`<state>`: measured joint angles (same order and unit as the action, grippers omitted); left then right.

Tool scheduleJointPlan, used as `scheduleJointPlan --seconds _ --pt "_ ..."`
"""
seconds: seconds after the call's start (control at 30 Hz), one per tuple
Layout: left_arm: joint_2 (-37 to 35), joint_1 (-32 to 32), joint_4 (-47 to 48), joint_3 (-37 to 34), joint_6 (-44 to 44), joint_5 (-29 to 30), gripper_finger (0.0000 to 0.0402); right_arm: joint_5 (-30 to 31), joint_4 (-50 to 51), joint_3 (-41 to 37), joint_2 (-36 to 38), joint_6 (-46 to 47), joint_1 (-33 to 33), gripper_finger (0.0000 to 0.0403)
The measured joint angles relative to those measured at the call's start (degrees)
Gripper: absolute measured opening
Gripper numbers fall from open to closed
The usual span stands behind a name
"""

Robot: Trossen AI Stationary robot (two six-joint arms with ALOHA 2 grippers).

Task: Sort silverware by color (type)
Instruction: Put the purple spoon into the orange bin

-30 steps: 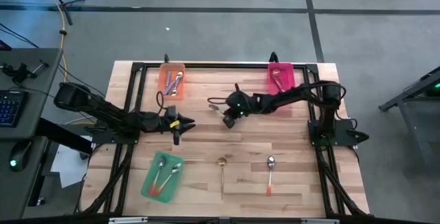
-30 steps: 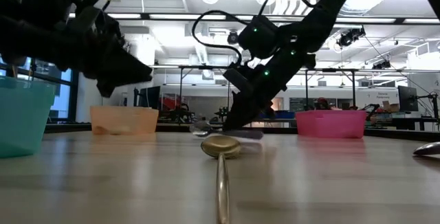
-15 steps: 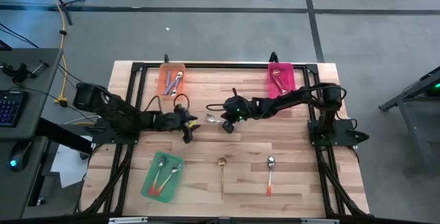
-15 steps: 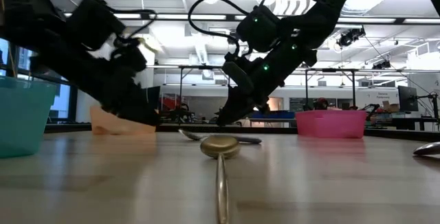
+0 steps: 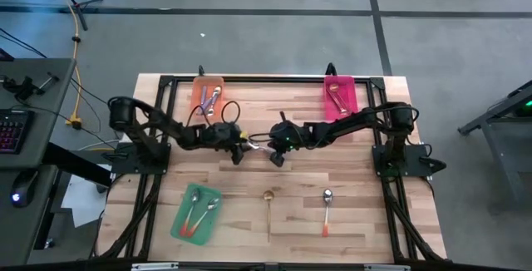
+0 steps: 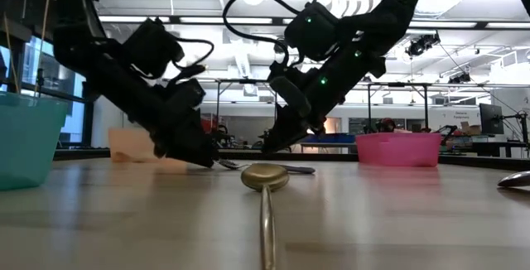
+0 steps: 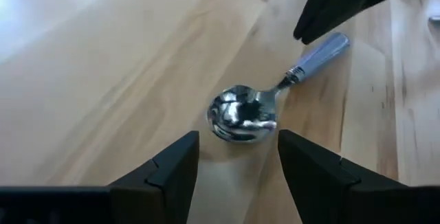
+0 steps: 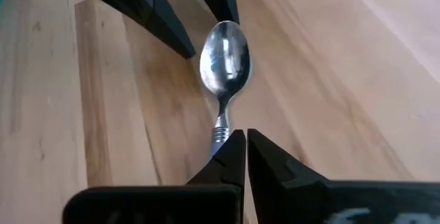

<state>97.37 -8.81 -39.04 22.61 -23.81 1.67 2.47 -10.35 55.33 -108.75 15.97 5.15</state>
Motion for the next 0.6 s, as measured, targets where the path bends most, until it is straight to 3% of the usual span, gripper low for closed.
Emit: scheduleJointPlan --seconds 0.33,0.6 --pt "4.40 -4.90 -1.09 3.67 -6.24 -8.21 0.0182 0.97 -0.03 0.10 -0.72 -1.49 -0.07 0.0000" --pt "4.86 -5.60 -0.12 3.95 -6.86 -9.82 0.0105 1.63 -0.15 0.09 -0.90 -2.08 -0.07 0.0000"
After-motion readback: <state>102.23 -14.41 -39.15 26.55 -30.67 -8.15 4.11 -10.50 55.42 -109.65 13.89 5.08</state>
